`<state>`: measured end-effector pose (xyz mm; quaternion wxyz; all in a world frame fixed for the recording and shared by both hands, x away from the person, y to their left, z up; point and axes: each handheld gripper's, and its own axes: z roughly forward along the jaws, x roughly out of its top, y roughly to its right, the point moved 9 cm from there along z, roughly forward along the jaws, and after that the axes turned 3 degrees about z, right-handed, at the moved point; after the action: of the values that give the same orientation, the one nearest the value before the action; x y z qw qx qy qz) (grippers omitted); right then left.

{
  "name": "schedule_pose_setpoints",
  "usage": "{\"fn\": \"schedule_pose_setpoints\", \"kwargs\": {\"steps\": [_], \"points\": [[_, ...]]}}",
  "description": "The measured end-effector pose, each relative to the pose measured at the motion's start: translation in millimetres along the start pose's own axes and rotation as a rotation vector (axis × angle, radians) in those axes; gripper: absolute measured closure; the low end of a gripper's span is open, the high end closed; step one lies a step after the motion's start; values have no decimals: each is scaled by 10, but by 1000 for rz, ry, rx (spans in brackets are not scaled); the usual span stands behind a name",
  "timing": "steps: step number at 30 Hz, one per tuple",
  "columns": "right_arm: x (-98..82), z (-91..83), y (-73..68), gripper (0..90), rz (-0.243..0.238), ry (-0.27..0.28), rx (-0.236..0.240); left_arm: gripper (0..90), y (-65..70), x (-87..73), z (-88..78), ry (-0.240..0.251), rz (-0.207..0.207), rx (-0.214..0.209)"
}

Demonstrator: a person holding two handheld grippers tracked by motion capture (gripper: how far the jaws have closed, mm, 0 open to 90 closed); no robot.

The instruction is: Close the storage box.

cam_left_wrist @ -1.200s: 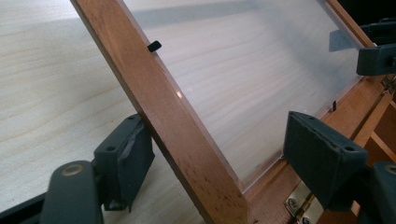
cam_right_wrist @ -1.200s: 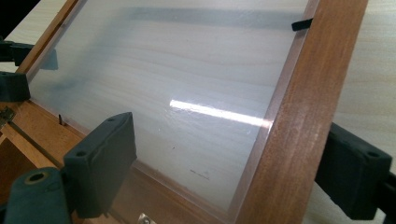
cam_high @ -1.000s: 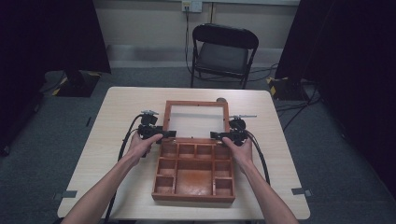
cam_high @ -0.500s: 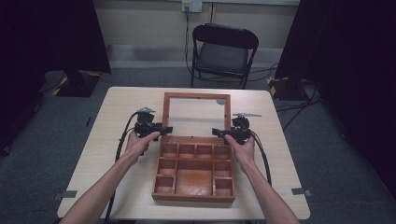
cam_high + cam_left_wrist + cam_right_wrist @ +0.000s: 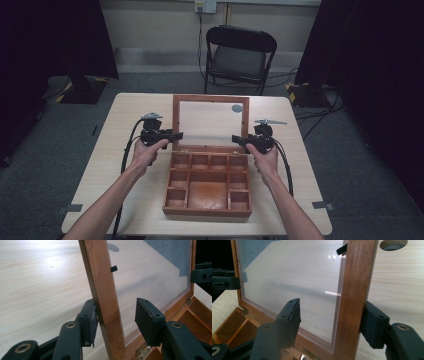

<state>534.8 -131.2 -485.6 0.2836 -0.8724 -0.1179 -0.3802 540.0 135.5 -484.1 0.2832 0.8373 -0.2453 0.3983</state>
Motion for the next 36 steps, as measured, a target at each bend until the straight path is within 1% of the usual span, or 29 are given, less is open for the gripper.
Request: {"fn": "schedule_pose_setpoints", "kwargs": {"steps": [1,3,4,5,6,8,9,12,13,16,20,22,24,26,27,31,33,36], "points": [[4,-10,-2,411,2,9,-4,542,8,5,-8,1,3,-1],[8,-17,-9,413,0,19,-11,551,7,15,-20,5,15,9],[12,-22,-16,416,4,22,-11,562,5,20,-22,8,15,12],[16,-27,-17,436,4,24,-12,570,3,23,-24,10,13,16],[18,-33,-10,459,1,26,-18,589,-2,25,-29,8,21,25],[22,-39,-2,475,-1,28,-18,606,-1,33,-34,7,28,31],[26,-57,0,509,-4,32,-23,614,-3,52,-44,9,26,30],[39,-78,-22,508,-11,39,-18,627,-15,91,-63,28,16,27],[44,-80,-32,508,-16,42,-16,626,-25,94,-76,22,25,32],[46,-82,-69,509,-23,42,-11,624,-38,107,-104,27,22,26],[55,-76,-104,508,-40,44,-5,624,-47,105,-143,25,31,23],[59,-78,-123,502,-38,42,-4,625,-44,100,-166,24,32,22],[65,-74,-139,496,-38,43,-4,626,-52,94,-186,21,42,20],[63,-70,-154,496,-42,42,0,628,-56,90,-205,24,39,11],[58,-70,-164,496,-42,40,5,629,-53,86,-213,25,32,7],[42,-91,-188,492,-49,35,15,628,-38,79,-246,26,52,1],[34,-97,-192,479,-39,37,20,625,-17,81,-265,29,52,-6],[17,-106,-206,469,-43,31,29,616,5,81,-289,28,61,-11]]}}
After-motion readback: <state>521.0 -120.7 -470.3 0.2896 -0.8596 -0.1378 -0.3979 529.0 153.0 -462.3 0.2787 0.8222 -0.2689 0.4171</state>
